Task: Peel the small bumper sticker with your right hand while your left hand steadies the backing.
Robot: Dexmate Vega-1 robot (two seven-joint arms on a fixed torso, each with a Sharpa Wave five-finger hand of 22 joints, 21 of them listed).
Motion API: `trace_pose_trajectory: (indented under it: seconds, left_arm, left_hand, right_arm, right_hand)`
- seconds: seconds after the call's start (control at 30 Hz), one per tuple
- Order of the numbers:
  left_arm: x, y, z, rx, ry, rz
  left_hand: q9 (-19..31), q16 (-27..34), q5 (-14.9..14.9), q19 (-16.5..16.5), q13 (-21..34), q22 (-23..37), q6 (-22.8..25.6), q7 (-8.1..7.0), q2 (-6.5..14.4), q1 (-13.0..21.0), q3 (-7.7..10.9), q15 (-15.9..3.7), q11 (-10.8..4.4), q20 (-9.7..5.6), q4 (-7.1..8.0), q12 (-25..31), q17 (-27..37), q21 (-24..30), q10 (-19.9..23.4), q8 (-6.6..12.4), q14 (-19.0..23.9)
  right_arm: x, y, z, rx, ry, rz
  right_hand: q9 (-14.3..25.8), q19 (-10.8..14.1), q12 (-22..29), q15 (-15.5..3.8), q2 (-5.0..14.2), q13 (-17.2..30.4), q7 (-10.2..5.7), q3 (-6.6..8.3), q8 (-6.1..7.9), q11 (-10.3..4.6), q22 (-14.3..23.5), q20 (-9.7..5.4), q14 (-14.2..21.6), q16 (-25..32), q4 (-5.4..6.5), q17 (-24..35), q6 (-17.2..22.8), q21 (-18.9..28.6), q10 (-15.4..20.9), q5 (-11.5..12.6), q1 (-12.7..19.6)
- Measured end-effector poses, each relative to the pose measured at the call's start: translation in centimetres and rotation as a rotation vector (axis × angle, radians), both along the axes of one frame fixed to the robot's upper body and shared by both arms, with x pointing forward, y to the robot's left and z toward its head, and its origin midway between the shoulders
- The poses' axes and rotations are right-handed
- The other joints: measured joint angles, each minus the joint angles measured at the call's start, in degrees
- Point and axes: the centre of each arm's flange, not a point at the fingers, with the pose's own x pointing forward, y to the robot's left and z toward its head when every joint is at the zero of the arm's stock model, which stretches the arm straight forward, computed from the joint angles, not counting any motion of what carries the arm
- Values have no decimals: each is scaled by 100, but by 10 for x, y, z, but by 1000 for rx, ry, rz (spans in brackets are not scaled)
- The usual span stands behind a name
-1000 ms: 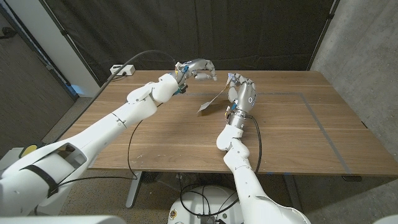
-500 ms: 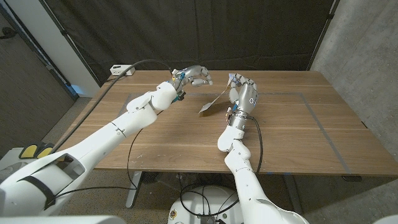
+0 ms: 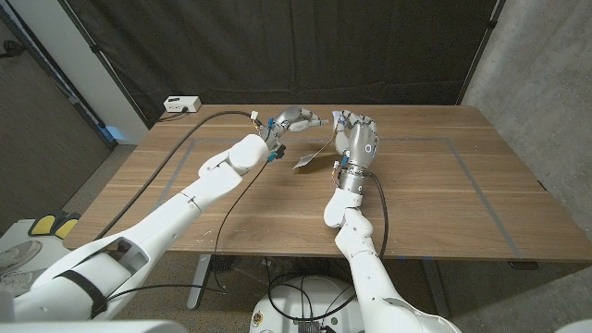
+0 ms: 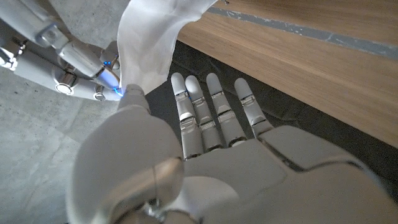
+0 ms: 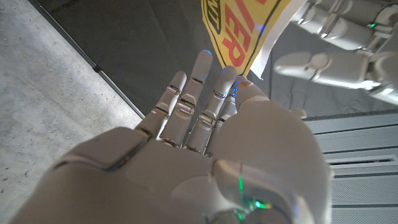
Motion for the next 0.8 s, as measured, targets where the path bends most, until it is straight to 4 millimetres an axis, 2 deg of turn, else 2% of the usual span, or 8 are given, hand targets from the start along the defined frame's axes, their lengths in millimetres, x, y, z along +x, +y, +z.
trace_pose_trajectory:
  seconds: [0.17,0.33,0.43,0.57,0.7,0.8]
  left_arm:
    - [5,-6,-7,-91,47,-51]
    - [8,-9,-12,-154,79,-103]
    - [9,-9,-15,-191,99,-135]
    - [9,-9,-18,-231,116,-159]
    - [9,-8,-20,-285,129,-172]
    - [6,-11,-20,-293,127,-182]
  left_hand:
    - [-104,-28,67,13,-82,17,-9,53,-152,-218,-159,10,62,12,113,-6,17,0,-20,-126,-79]
    - [-193,-28,133,13,-191,54,11,73,-20,-327,-174,-18,93,12,179,-69,43,0,10,-212,-109]
    - [-265,22,133,67,-266,53,195,100,180,-126,-38,-6,80,66,101,-69,43,2,127,-214,-65]
    - [-383,139,43,181,-313,54,647,96,454,148,166,-16,44,92,-52,43,37,90,524,-214,257]
    - [-474,230,-53,396,-309,49,1129,128,596,304,321,-55,23,79,-207,223,-23,160,971,-142,611]
    - [-512,251,-53,472,-295,36,1295,141,632,493,445,-73,-2,59,-337,253,-53,200,1109,-142,748]
  right_arm:
    - [3,3,0,-22,8,-7]
    - [6,4,1,-32,16,-14]
    - [8,5,1,-36,18,-17]
    - [8,5,2,-40,18,-19]
    - [8,6,2,-45,17,-18]
    - [8,6,2,-45,17,-19]
  right_hand:
    - [-4,0,0,0,8,0,1,0,0,0,0,0,0,0,0,0,-2,9,0,-2,7]
    - [-22,-1,0,0,8,0,9,15,0,0,-27,-2,0,0,-15,0,-11,9,0,-3,6]
    - [-21,-20,0,0,9,0,9,15,0,0,-27,-21,0,0,-15,0,-12,43,0,-3,6]
    - [-21,-20,0,0,10,0,9,15,0,0,-27,-21,0,0,-16,0,-13,43,0,-3,6]
    - [-22,-20,0,0,17,-5,16,15,0,0,-27,-21,0,0,-16,-1,-21,75,0,-10,12]
    - [-28,-20,0,0,17,0,15,15,0,0,-27,-21,0,0,-16,-1,-21,75,0,8,12]
